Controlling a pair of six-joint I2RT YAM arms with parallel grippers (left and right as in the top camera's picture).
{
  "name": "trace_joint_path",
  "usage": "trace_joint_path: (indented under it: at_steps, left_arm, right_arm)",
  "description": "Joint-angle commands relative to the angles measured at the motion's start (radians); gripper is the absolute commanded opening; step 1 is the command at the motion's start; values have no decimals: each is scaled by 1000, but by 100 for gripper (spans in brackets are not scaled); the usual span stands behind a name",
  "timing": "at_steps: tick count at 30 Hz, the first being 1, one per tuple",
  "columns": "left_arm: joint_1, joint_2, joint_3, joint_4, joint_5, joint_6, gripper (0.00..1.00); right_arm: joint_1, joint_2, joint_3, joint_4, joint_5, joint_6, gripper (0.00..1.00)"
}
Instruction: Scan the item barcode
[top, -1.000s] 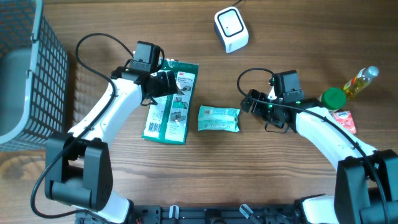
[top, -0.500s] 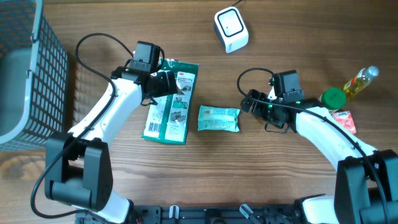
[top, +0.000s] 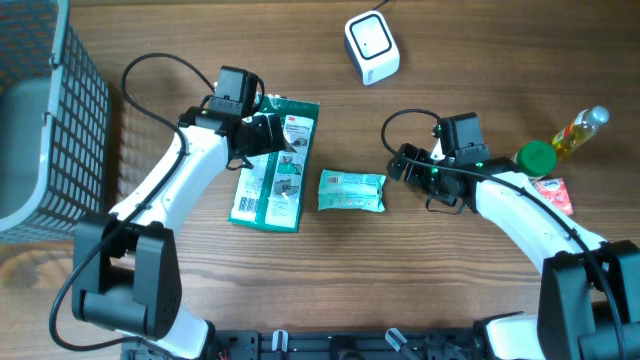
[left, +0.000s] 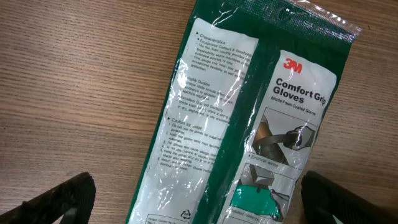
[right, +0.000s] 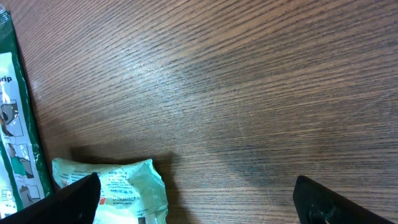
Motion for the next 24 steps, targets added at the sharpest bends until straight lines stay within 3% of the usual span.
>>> trace_joint_path:
  at_steps: [1, 10, 14, 20, 21, 23, 24]
  left_arm:
    - [2, 4, 7, 0, -13, 5, 100]
    - [2, 4, 7, 0, -13, 5, 100]
    - [2, 4, 7, 0, -13, 5, 100]
    - [2, 4, 7, 0, -13, 5, 100]
    - [2, 4, 7, 0, -13, 5, 100]
    - [2, 4, 7, 0, -13, 5, 100]
    - [2, 4, 7, 0, -13, 5, 100]
  right_arm:
    - [-1, -5, 11, 5, 16, -18, 100]
    - [-1, -5, 11, 10, 15, -8, 100]
    - [-1, -5, 11, 52, -31, 244, 100]
    - [-6, -5, 11, -7, -108, 106, 100]
    - [-5, -5, 11, -24, -103, 99, 93]
    - [-4, -5, 11, -32, -100, 22, 59]
    - [-4, -6, 11, -37, -100, -38, 50]
